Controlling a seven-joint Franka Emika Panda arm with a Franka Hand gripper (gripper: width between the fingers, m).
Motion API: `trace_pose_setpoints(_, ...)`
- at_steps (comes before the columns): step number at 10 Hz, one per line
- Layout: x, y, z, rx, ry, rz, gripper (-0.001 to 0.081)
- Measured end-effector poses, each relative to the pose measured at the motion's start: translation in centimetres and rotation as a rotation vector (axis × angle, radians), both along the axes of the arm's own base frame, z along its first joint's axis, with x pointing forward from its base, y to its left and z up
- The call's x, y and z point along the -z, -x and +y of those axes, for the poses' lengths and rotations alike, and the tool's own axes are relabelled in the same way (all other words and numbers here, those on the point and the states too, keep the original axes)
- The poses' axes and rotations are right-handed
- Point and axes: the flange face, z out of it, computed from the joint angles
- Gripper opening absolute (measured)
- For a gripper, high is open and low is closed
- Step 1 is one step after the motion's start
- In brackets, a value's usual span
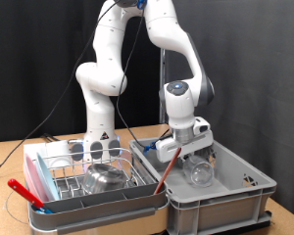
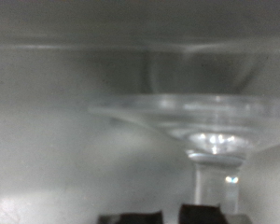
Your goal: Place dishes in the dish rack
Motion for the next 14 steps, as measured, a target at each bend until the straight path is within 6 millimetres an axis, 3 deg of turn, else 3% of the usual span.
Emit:
trace_pose_setpoints(5,0.1,-0.3,-1.2,0.012,0.05,-0.018,0.0006)
trace_pose_setpoints(13,-5.3,-1.6,-3.1,0.031,-0.037,0.032,0.0006)
trace_pose_setpoints(14,-5.6,-1.6,-3.1,0.028,-0.031,0.025,0.0121)
